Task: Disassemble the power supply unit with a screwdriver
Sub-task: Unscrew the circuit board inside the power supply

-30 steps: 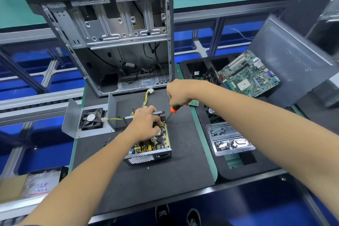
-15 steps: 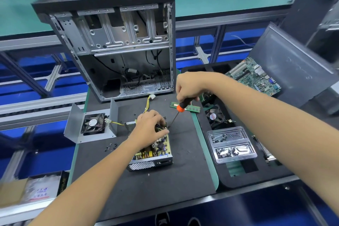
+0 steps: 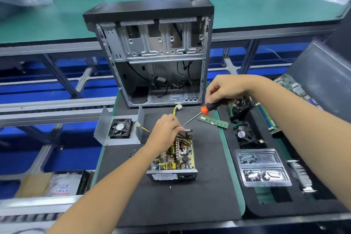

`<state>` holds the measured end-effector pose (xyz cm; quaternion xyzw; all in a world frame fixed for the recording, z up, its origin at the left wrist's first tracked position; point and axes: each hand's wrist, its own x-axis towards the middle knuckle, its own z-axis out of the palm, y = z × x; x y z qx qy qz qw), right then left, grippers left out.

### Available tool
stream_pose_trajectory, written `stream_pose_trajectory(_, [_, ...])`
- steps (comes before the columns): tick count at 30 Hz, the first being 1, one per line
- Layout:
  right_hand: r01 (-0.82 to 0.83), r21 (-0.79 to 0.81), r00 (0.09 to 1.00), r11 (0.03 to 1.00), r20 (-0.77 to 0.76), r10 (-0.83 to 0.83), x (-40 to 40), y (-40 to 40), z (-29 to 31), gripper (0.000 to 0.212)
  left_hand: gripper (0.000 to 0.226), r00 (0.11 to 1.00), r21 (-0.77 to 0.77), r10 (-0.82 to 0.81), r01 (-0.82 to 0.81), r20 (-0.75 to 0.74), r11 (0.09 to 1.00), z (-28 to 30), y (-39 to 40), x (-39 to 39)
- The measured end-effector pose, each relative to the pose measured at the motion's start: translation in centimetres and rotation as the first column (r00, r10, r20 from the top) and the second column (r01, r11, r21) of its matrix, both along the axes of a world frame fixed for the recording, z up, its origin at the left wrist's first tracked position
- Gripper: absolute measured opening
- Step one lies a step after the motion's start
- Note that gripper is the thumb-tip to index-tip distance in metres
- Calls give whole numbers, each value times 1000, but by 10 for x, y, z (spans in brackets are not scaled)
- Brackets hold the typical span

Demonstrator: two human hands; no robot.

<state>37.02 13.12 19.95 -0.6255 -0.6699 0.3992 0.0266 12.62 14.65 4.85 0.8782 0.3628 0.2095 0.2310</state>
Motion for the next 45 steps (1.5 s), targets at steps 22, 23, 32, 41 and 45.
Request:
stream_pose_trajectory(22, [-152, 48, 981, 987, 126, 145, -141, 53, -71, 25, 20, 836, -250, 494, -544, -239, 801, -34, 9, -157])
stream_pose_trajectory(23, [-160, 52, 980, 986, 130, 152, -142, 53, -71, 25, 20, 833, -263, 483, -546, -269, 796, -38, 10, -156])
stream_pose_trajectory(32, [-267, 38, 951, 963, 173, 257, -141, 44, -65, 23, 5, 777, -330, 545, -628, -315, 705, -57, 25, -150])
stream_pose_trajectory(41, [-312, 93, 935, 946, 207, 288, -139, 44, -70, 37, 15, 795, -319, 512, -602, -325, 732, -64, 26, -150])
stream_pose_trajectory(45, [-317, 110, 933, 942, 217, 288, -136, 43, -67, 35, 11, 795, -316, 525, -604, -305, 731, -64, 24, -152])
